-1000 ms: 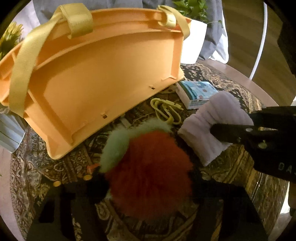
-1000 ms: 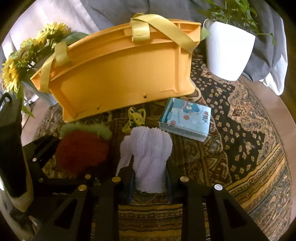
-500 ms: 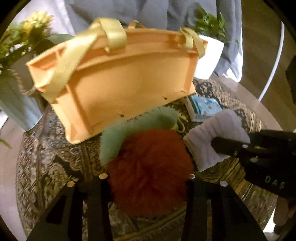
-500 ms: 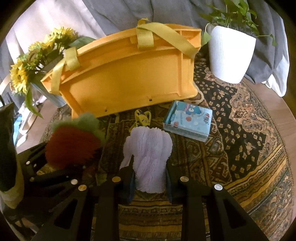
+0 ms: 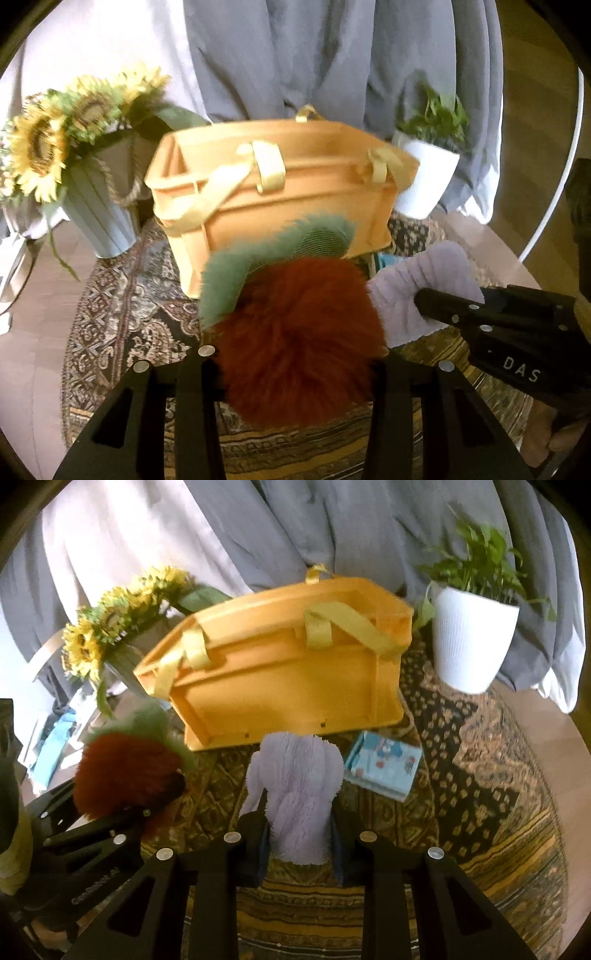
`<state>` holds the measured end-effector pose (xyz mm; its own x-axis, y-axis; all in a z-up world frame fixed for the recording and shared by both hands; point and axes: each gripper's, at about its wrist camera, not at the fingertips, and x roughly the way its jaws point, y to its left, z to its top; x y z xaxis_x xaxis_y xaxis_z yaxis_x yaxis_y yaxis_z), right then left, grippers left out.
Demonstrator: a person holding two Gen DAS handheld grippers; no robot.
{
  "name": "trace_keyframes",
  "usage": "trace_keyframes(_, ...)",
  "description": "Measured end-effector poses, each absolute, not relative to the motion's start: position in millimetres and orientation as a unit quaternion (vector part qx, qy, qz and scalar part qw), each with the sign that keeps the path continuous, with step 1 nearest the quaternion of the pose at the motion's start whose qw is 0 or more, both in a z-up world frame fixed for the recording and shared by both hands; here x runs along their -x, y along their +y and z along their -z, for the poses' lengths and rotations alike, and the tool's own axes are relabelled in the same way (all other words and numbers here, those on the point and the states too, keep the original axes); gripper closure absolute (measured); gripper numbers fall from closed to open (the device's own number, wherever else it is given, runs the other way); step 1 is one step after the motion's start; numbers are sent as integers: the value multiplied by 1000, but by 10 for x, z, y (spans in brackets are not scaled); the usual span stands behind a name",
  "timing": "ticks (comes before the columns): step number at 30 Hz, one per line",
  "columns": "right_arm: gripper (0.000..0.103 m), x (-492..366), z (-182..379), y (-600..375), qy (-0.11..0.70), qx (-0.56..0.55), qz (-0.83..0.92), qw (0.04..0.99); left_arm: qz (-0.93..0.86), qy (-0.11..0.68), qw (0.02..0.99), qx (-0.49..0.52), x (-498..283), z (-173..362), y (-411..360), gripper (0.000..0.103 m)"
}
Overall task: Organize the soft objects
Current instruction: 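Lift the pompom with the left tool while the right tool carries the towel over the crate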
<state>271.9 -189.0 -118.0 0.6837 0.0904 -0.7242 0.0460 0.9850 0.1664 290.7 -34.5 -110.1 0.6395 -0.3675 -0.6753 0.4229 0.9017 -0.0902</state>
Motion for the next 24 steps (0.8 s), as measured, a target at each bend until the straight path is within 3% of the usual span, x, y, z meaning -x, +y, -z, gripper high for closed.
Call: trace_keyframes(24,75,-2672,111,-2079,264,-57,-63,961,148,273,951,11,-2695,86,-429,62)
